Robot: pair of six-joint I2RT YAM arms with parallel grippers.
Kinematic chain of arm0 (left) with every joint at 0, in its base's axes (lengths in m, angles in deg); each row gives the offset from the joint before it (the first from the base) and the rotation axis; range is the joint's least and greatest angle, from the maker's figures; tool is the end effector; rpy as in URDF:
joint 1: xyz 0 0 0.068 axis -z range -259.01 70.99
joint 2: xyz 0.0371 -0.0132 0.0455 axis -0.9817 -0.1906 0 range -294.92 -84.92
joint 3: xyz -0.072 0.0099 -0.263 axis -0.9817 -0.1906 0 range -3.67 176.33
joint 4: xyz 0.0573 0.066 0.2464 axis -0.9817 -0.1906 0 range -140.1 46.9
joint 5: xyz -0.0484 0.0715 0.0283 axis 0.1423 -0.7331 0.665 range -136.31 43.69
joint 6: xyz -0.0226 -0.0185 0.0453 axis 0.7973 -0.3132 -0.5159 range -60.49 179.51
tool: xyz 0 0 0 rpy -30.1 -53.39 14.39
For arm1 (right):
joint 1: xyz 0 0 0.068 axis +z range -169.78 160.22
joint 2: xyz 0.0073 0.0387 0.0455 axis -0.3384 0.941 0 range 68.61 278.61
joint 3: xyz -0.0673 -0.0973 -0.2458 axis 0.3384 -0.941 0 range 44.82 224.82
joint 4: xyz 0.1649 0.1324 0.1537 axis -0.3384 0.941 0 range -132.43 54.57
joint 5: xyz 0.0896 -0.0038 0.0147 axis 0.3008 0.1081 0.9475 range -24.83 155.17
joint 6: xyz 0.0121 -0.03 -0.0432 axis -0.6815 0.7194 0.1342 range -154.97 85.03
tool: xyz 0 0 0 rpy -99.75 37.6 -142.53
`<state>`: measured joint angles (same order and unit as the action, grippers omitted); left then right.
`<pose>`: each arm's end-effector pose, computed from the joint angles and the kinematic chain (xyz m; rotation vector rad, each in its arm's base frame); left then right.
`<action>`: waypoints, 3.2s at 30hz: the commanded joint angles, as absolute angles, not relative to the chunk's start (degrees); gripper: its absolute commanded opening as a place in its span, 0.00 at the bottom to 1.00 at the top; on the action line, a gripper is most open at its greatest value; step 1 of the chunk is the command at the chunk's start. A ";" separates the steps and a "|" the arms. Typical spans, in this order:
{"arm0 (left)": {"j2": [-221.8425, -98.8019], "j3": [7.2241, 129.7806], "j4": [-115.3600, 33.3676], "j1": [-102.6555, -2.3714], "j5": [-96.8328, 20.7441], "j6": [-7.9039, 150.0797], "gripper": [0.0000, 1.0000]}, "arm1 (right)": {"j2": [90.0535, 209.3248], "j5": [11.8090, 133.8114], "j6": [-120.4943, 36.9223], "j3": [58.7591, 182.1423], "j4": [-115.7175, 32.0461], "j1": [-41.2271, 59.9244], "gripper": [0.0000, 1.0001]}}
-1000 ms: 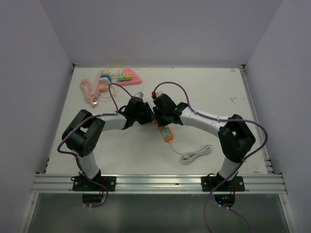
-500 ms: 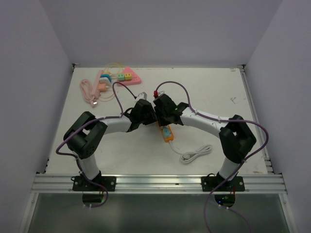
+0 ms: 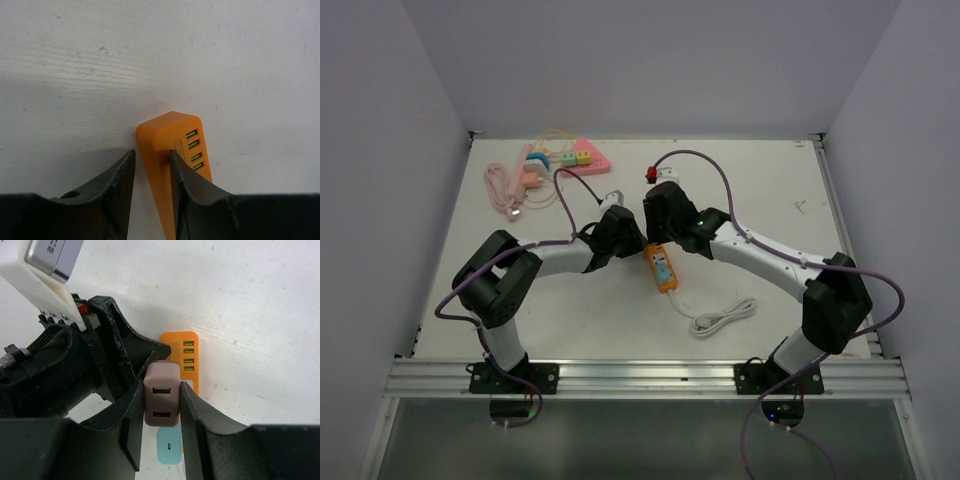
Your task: Pull the plug off the socket
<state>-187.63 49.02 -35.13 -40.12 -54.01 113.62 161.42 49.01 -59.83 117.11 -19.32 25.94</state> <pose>0.2853 -0.2239 0.1487 -0.3877 2.3615 -0.6607 0.2595 0.2520 0.2727 -0.2801 2.2972 0.3039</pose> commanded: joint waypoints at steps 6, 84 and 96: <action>-188.28 46.52 -47.49 -39.20 -57.20 112.07 0.38 | 146.76 46.43 -62.74 106.02 -26.33 14.72 0.00; -183.18 45.11 -45.74 -39.29 -52.19 111.80 0.49 | 147.00 57.70 -63.01 99.13 -19.05 23.72 0.87; -183.35 44.76 -45.47 -39.20 -52.02 111.98 0.49 | 152.10 55.95 -63.89 99.57 -20.55 29.88 0.71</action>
<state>-183.37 46.57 -40.66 -39.86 -52.92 113.77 151.85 58.16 -63.09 97.26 -19.36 29.10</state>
